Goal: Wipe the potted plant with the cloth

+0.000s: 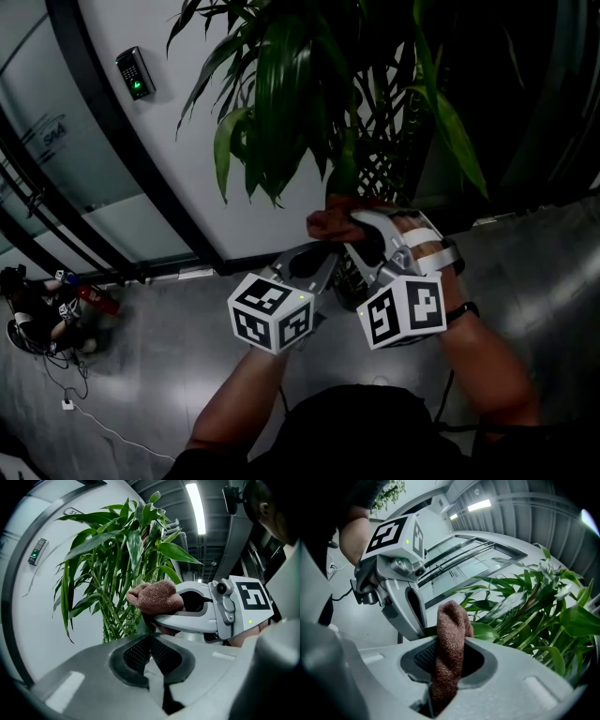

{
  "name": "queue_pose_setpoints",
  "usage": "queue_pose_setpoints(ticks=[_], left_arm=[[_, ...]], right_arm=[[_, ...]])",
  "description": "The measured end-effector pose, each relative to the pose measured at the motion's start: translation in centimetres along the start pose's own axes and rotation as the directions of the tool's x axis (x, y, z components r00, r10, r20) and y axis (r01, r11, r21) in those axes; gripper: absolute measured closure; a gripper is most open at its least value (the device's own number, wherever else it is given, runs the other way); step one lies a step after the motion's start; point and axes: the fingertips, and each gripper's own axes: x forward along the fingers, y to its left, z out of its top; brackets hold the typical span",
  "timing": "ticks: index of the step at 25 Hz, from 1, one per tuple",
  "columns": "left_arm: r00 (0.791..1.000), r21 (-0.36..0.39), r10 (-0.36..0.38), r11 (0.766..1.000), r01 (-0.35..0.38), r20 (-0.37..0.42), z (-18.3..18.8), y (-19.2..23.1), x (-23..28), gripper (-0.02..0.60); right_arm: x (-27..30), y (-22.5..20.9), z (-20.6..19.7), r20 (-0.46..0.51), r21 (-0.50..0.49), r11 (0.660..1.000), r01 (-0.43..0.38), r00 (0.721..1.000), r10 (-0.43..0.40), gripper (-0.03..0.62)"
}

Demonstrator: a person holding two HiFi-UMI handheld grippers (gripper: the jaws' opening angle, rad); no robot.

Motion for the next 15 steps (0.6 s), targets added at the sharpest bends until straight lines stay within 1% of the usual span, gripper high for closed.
queue_pose_setpoints(ticks=[8,11,15], left_arm=[[1.0,0.018,0.002,1.0,-0.002,0.014,0.2,-0.3,-1.6,0.554],[1.0,0.02,-0.003,1.0,0.003,-0.002,-0.3,-0.4,-2.8,0.535],[1.0,0.011,0.0,1.0,0.001,-0.028,-1.5,-0.1,-4.8,0.535]], right_arm=[[-1.0,1.5,0.5,-0.015,0.044,0.999,-0.007,1.0,0.008,0.523],[-1.3,2.6,1.0,-0.024,0.065,0.998,-0.014,1.0,0.015,0.523],[-1.7,4.1,2.1,-0.028,0.092,0.995,-0.024,0.999,0.026,0.523]])
